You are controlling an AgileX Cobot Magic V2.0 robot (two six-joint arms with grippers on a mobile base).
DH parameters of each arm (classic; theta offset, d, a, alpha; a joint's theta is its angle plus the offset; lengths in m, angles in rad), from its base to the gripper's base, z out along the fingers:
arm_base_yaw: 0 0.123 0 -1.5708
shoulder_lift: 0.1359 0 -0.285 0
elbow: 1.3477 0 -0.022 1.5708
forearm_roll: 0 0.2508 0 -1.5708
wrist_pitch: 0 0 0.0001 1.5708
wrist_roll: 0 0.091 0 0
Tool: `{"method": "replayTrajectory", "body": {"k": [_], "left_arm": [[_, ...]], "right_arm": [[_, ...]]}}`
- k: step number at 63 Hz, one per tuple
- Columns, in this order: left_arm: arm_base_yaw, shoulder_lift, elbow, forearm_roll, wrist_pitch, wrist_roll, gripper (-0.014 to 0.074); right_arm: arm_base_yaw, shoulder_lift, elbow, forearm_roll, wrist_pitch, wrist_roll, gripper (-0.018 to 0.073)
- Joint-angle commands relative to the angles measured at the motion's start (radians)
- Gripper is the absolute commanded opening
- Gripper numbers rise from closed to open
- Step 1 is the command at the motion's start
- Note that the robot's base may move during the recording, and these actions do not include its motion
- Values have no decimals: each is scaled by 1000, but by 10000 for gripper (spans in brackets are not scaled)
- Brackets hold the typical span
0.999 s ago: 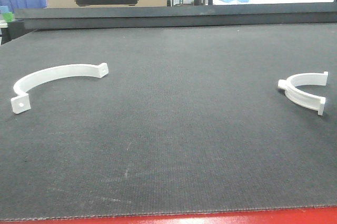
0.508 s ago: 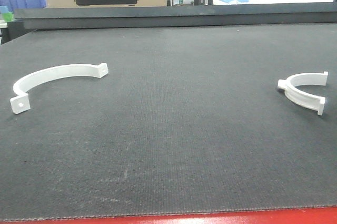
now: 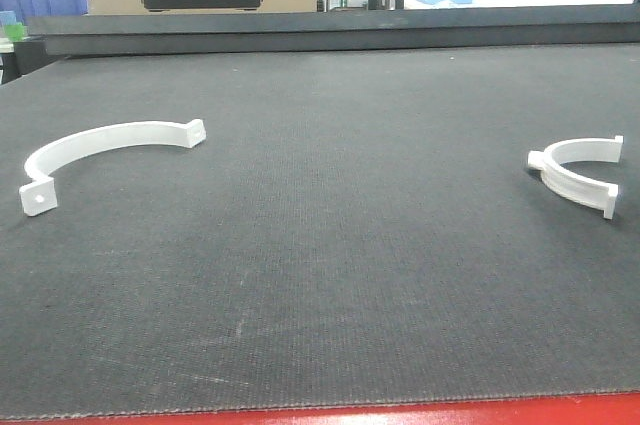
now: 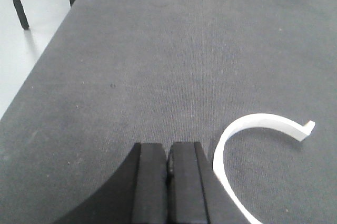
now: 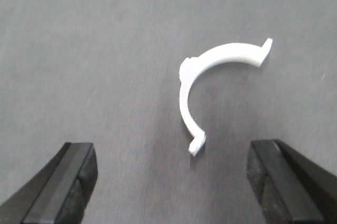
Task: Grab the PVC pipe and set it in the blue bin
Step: 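Lower the right gripper toward the white pipe clamp nearer it, then close the right gripper on the clamp's arc and lift it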
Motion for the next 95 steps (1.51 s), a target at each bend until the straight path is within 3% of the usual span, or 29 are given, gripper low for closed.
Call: {"method": "replayTrajectory", "body": {"k": [1,74,95], "left_arm": [[-4,-1,-7,4,-25,0,-111],[-4,-1,-7,12,-97,0,-111],[-4,50,-7,28,-102,0,-111]], "right_arm": [[2,2,-6,13,-52,-3,487],[2,2,-6,39,-148,-3,487],[2,123,-6,39,-171,-3,487]]}}
